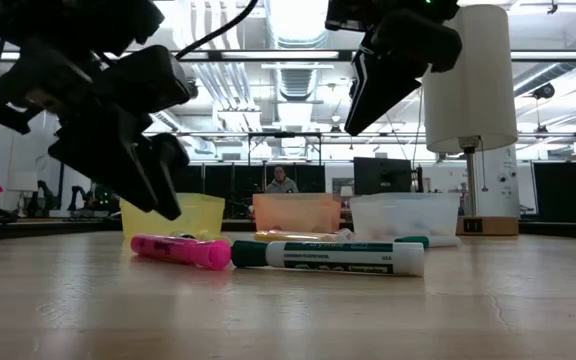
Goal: Pick & Place Markers
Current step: Put the pink highlighter into the orange bin
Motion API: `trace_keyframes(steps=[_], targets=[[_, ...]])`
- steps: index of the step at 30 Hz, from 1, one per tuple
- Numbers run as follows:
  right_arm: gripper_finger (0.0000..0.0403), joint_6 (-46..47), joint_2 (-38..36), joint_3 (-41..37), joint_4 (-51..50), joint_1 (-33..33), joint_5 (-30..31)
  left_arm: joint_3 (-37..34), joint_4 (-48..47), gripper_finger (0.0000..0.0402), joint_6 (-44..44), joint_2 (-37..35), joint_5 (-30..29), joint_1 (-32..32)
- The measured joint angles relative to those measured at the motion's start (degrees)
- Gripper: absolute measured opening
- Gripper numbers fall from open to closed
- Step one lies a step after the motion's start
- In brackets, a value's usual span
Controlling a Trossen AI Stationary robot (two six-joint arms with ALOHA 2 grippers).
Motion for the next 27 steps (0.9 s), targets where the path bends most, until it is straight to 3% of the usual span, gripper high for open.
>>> trace_keyframes(steps=[13,21,27], targets=[[0.0128,-0.1,0.0,0.0,0.5,0.0,0.0,-0.7,2.2,0.0161,3.7,5.9,-1.0,-0.7],[0.0128,-0.1,0.0,-0.2,0.5,0.0,0.0,1.0,2.6,0.016,1.1,8.3,-1.4,-0.8],[0.0128,-0.1,0.0,-0.2,0.5,0.0,0.0,1.6,2.3,0.0117,-2.8,8.3,-1.2,-0.8]])
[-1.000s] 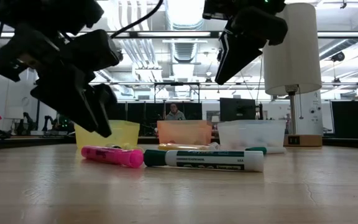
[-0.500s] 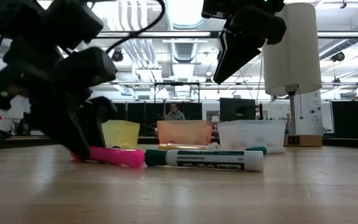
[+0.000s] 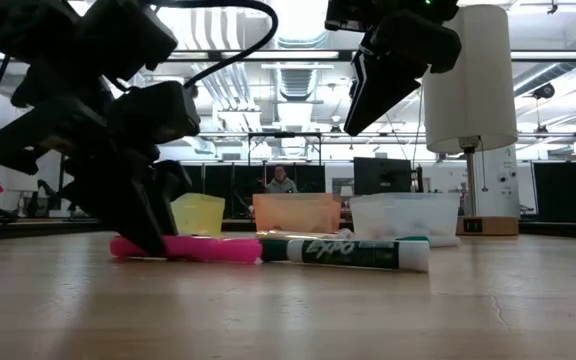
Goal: Pick & Place Markers
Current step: Put the pink highlighter into the orange bin
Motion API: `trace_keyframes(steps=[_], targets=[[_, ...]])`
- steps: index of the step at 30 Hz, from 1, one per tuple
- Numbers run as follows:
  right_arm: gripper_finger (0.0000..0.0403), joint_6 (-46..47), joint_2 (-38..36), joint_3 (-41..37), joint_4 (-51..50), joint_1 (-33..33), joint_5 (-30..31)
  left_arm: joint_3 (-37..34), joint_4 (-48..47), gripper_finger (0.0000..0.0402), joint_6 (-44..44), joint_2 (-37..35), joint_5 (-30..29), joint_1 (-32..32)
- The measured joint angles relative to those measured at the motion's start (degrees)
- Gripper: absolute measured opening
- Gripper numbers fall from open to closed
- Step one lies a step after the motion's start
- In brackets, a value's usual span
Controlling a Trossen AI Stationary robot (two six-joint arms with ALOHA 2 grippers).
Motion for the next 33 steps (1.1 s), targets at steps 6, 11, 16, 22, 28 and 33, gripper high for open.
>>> trace_keyframes(steps=[6,11,16,22,28,33], targets=[[0.0128,-0.1,0.0,0.0,0.0,0.0,0.0,1.6,-0.2,0.0048,-1.0,0.1,2.2,-0.1],[0.0128,-0.4,0.0,-0.1,0.0,0.0,0.0,4.7,-0.8,0.0048,-3.5,0.1,3.9,-0.1],[0.0128,-1.4,0.0,-0.2,-0.1,0.0,0.0,9.1,-4.8,0.0049,-6.6,0.0,3.6,0.1],[0.0128,-2.0,-1.3,0.3,-0.2,0.5,0.0,13.0,-7.3,0.0065,-6.7,0.0,2.5,1.9],[0.0128,-2.0,-2.3,0.3,-0.6,1.8,0.0,16.4,-12.6,0.0061,-2.2,-0.1,0.9,4.2],[0.0128,-2.0,-3.2,0.3,-0.6,2.6,0.0,19.5,-17.6,0.0061,2.6,-0.2,-3.4,7.4]])
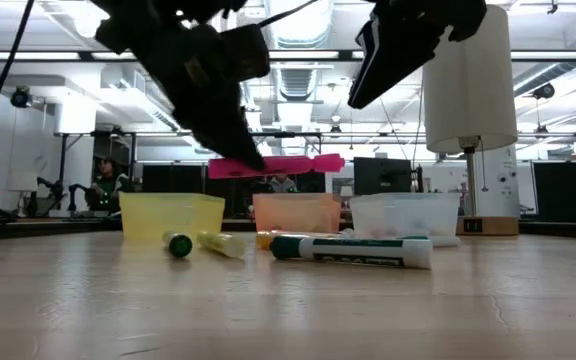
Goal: Pick & Place Markers
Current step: Put the pink highlighter into the orange bin
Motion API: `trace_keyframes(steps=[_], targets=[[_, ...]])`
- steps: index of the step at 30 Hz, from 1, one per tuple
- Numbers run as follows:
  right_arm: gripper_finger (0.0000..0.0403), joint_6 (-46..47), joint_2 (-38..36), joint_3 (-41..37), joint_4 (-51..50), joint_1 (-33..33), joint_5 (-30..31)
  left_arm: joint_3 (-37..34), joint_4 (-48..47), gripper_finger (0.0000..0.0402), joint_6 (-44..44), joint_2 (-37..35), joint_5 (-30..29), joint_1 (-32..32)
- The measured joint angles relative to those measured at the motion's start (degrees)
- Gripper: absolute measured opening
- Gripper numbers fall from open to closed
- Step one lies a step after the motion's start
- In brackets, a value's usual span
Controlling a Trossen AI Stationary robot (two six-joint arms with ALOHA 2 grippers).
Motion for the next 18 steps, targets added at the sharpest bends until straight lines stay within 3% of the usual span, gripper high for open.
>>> trace_keyframes(steps=[11,18], targets=[[0.0128,0.3,-0.3,-0.1,0.0,0.3,0.0,6.3,-4.7,0.0061,12.2,0.0,-10.5,9.2],[0.0128,0.4,-0.3,-0.1,-0.1,0.4,0.0,6.8,-5.2,0.0061,12.4,0.0,-23.3,16.2]])
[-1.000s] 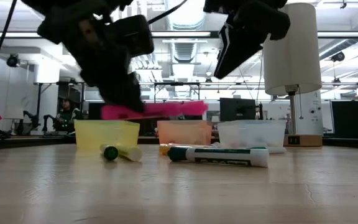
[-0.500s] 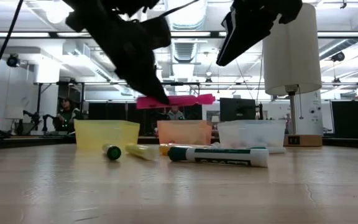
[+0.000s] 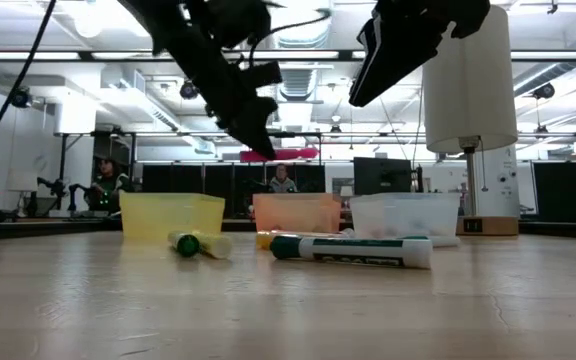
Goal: Pick & Place Markers
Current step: Put the pink highlighter into the orange bin
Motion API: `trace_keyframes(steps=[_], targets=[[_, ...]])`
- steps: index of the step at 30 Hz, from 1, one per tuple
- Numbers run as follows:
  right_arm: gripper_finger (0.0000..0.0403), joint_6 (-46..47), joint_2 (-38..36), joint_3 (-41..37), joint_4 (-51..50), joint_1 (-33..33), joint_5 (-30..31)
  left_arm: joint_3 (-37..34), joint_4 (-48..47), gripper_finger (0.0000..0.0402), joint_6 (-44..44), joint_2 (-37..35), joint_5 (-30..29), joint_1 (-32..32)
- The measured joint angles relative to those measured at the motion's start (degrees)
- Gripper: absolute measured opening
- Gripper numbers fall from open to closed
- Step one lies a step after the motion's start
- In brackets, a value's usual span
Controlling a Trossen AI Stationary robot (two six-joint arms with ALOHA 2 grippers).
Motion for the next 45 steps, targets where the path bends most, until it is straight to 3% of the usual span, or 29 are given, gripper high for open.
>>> trace_keyframes(steps=[5,12,17,37,45], targets=[[0.0128,-0.3,0.0,0.0,0.0,0.0,0.0,0.0,1.6,0.0061,-8.0,0.0,0.7,6.1],[0.0128,-0.6,0.0,0.0,0.3,0.0,0.0,0.0,8.0,0.0063,-20.5,0.3,14.1,13.1],[0.0128,-0.6,0.0,0.0,0.6,0.0,0.0,0.0,11.8,0.0064,-26.1,1.2,16.5,14.9],[0.0128,-2.3,0.0,0.0,2.0,0.0,0.0,2.6,18.7,0.0064,-26.4,13.8,18.1,14.8],[0.0128,-2.4,0.0,0.0,1.9,0.0,0.0,3.8,19.5,0.0065,-26.9,15.6,18.3,14.8]])
